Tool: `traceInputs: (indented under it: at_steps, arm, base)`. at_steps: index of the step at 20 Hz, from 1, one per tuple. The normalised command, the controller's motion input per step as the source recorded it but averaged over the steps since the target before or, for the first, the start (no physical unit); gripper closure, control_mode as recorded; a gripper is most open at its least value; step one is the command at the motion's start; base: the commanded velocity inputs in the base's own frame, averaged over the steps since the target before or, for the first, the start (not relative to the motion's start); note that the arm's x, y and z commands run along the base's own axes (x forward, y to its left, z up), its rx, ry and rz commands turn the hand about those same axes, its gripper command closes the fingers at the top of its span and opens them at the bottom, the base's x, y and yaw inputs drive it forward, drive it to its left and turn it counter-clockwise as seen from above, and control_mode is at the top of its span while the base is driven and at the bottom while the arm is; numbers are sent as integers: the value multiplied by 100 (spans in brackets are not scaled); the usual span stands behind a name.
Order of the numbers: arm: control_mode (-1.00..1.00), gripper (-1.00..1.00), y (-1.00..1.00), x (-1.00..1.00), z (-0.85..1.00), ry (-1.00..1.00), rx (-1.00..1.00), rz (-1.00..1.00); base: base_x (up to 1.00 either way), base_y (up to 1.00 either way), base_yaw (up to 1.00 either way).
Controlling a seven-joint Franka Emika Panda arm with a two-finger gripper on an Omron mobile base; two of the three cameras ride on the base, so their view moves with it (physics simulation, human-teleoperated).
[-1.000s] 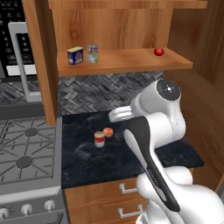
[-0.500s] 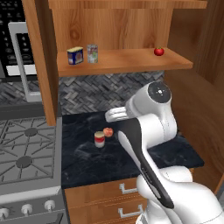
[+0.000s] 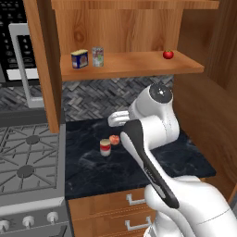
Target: Pick the cans from the counter and place them in their designated side in the cabinet.
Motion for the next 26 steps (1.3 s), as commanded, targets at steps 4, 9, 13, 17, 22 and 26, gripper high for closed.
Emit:
traceInputs:
  at_steps: [4,9,13,17,22,26]
  arm:
    - [-100,-100,5,16,-6,7,3,0]
    - [-100,-100,2,11,-27,0,0,0]
    - [-100,-100,1,13,-38,0,0,0]
    - [-100,-100,0,11,-26,0,0,0]
    - [-100,-100,2,14,-21,0,0,0]
    - [-100,-100,8,17,-24,0,1,0]
  base:
    - [0,0,0]
    - [0,0,0]
    - [0,0,0]
    - [0,0,0]
    - [0,0,0]
    - [0,0,0]
